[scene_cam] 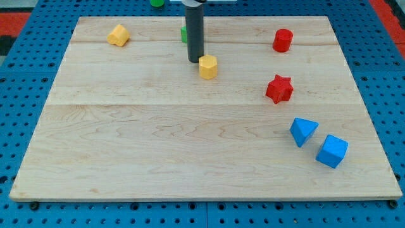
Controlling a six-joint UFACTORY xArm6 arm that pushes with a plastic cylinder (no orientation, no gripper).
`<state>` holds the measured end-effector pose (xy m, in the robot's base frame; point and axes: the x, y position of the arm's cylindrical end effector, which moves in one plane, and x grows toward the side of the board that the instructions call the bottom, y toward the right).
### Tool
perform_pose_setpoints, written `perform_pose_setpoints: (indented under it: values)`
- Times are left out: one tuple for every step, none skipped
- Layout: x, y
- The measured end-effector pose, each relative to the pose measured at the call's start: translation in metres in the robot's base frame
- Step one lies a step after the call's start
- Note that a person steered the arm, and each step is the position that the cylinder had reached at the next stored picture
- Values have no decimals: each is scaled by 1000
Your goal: Move the yellow hexagon towards the center of the board
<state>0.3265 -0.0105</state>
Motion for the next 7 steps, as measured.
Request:
perform_pose_setpoints:
  values:
    - [0,5]
    - [0,5]
    - [0,5]
    - [0,5]
    - [0,8]
    - [5,8]
    - [7,20]
